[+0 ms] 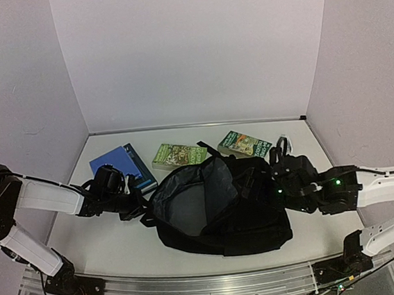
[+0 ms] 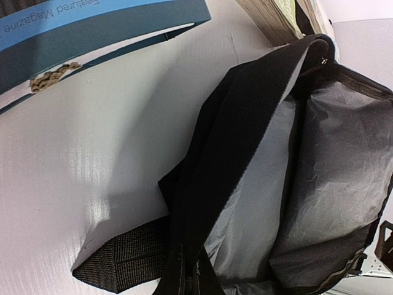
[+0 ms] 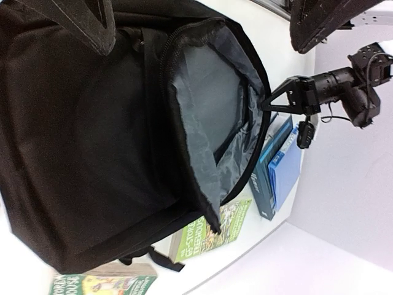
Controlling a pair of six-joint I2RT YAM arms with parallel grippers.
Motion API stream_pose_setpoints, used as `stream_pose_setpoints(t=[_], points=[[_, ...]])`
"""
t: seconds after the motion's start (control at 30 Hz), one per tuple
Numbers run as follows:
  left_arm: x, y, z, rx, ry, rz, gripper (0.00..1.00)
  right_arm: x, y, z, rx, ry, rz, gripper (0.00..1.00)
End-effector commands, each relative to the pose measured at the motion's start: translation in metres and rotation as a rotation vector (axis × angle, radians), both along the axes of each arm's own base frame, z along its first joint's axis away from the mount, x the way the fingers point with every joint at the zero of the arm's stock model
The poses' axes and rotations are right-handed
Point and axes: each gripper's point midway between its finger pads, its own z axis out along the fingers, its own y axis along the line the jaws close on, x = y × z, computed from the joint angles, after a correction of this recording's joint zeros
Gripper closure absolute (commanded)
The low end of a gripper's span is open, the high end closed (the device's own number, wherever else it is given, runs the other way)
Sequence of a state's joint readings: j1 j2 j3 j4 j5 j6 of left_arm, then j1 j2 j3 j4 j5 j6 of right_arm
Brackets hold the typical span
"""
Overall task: Pack the student bag
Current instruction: Unzip the student bag at the center of the board.
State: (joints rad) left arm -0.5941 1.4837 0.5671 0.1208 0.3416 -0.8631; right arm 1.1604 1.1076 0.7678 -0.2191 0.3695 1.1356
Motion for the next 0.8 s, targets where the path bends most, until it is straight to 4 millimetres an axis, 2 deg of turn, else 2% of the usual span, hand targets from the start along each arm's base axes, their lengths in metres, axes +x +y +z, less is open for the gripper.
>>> stream_pose_setpoints(t=[0.0,0.13,0.27,0.37,0.4,0.47,0.6,0.77], points=[[0.002,-0.007,0.012,-0.044,-0.036,-0.029,1.0,0.017,0.025,-0.03,-0.106,0.046,0.06,0.02],[0.002,-0.007,0.015,-0.048,-0.04,-0.03,1.0,0.032,0.049,-0.052,-0.151,0.075,0.103,0.04],[0.001,-0.002,0.015,-0.037,-0.036,-0.004,1.0,0.035,0.065,-0.057,-0.139,0.082,0.144,0.4],[0.004,0.008,0.012,0.001,-0.029,0.054,1.0,0.036,0.064,-0.041,-0.113,0.05,0.146,0.71],[0.006,0.011,0.012,0.012,-0.031,0.076,1.0,0.036,0.062,-0.034,-0.104,0.038,0.146,0.79],[0.008,0.017,0.012,0.028,-0.03,0.113,1.0,0.034,0.057,-0.019,-0.083,0.013,0.148,0.89],[0.012,0.026,0.015,0.048,-0.034,0.153,1.0,0.03,0.035,-0.002,-0.089,-0.008,0.117,0.98],[0.014,0.042,0.012,0.076,-0.014,0.17,1.0,0.029,-0.006,0.0,-0.136,0.004,0.051,1.0]])
